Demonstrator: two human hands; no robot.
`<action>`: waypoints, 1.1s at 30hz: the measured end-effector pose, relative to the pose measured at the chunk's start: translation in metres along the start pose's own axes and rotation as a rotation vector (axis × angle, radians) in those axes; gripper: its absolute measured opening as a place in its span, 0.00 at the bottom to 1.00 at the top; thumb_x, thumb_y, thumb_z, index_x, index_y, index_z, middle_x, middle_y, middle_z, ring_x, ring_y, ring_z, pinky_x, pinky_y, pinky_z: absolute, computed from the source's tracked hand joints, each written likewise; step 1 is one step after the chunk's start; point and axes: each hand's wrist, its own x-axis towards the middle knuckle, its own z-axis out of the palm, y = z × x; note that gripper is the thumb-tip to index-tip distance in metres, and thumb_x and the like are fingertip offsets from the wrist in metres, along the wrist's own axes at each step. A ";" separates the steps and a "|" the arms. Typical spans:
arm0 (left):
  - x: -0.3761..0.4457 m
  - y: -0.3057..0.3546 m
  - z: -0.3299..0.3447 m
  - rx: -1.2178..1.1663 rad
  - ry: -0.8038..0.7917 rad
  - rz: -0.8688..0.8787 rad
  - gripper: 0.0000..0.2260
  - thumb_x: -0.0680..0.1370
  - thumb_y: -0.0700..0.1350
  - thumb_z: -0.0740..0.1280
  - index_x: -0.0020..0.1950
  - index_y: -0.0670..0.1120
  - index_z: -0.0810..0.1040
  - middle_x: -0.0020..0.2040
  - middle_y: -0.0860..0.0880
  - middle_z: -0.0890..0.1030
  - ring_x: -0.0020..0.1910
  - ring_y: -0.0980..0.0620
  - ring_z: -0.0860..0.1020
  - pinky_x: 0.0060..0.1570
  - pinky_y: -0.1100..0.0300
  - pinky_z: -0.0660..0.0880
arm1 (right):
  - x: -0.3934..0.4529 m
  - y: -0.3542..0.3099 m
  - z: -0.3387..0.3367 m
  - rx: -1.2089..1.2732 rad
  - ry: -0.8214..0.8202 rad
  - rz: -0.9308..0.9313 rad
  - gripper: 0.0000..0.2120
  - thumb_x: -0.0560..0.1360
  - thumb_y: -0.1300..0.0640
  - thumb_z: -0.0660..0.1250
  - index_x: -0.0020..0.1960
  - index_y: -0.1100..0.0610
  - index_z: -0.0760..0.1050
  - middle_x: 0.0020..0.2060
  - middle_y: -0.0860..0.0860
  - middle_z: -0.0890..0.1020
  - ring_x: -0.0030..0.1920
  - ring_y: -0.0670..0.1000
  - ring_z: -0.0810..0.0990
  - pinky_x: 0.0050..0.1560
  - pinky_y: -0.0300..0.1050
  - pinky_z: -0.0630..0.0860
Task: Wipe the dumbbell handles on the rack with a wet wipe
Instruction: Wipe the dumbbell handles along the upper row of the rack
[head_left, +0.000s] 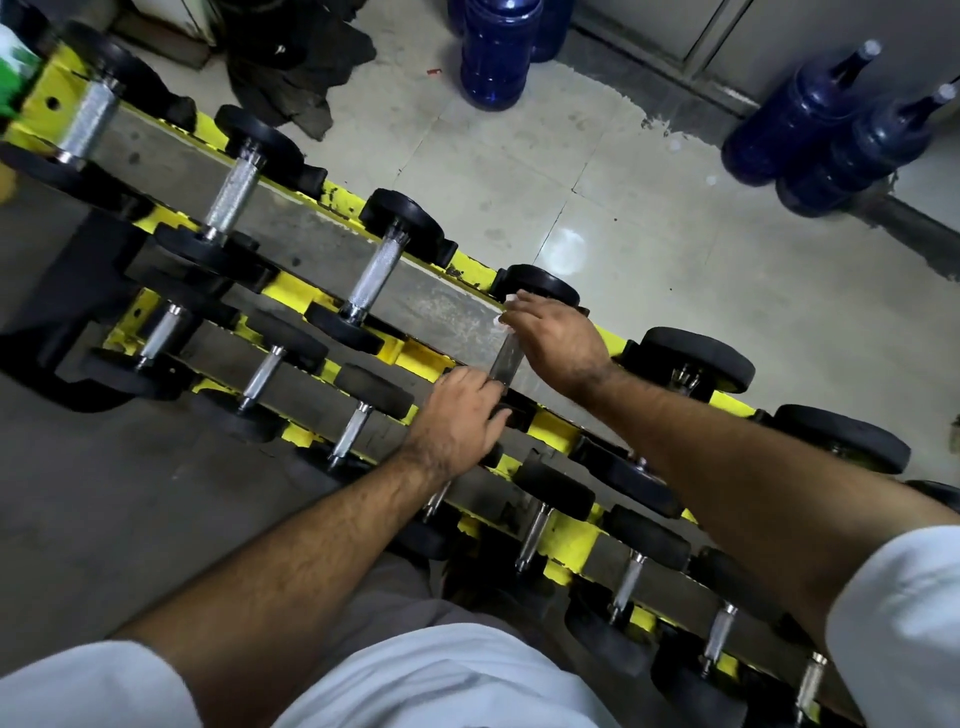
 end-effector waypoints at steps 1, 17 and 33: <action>-0.001 -0.001 0.001 -0.053 0.010 -0.081 0.18 0.78 0.55 0.66 0.61 0.45 0.78 0.55 0.48 0.77 0.57 0.49 0.73 0.57 0.54 0.74 | 0.001 0.003 0.003 -0.032 -0.037 0.007 0.14 0.77 0.63 0.67 0.62 0.60 0.80 0.63 0.57 0.81 0.67 0.58 0.76 0.67 0.54 0.73; 0.000 0.005 0.005 -0.385 0.001 -0.400 0.21 0.71 0.60 0.74 0.56 0.49 0.78 0.55 0.53 0.76 0.54 0.51 0.75 0.49 0.55 0.76 | 0.006 -0.016 0.001 -0.417 -0.500 -0.169 0.17 0.80 0.53 0.57 0.65 0.55 0.75 0.64 0.53 0.78 0.69 0.54 0.72 0.74 0.51 0.62; 0.000 -0.002 -0.004 -0.521 -0.044 -0.425 0.17 0.72 0.54 0.76 0.55 0.47 0.78 0.56 0.53 0.77 0.48 0.53 0.77 0.43 0.60 0.73 | 0.008 -0.018 0.005 -0.381 -0.571 -0.077 0.14 0.76 0.58 0.67 0.61 0.53 0.79 0.60 0.53 0.81 0.64 0.55 0.76 0.67 0.52 0.71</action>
